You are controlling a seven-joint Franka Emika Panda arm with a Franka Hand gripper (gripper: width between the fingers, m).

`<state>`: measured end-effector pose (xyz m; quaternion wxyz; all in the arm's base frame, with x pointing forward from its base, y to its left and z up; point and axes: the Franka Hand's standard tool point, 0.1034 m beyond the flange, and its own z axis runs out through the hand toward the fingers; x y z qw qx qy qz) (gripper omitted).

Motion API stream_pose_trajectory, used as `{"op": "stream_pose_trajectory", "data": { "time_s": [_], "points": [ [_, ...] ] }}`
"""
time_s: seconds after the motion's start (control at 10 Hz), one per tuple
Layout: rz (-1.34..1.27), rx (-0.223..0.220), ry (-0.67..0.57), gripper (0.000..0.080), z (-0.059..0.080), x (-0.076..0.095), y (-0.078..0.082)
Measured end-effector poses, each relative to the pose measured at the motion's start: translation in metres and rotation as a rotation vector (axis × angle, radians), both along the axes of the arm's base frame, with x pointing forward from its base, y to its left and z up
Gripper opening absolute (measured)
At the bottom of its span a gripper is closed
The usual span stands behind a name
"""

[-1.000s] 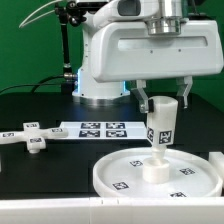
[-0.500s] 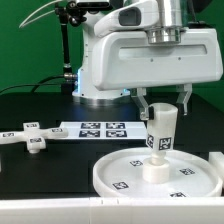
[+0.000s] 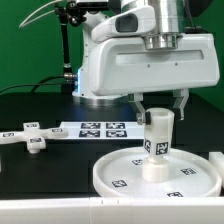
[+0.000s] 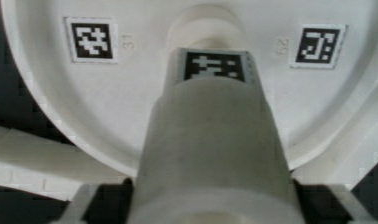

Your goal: Assemble round table

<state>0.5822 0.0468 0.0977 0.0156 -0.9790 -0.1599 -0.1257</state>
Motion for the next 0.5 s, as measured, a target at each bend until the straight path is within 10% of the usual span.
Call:
{"op": "stream_pose_trajectory", "data": {
  "time_s": [0.5],
  "points": [
    [-0.004, 0.000, -0.041, 0.0412, -0.0038, 0.0020, -0.0003]
  ]
}}
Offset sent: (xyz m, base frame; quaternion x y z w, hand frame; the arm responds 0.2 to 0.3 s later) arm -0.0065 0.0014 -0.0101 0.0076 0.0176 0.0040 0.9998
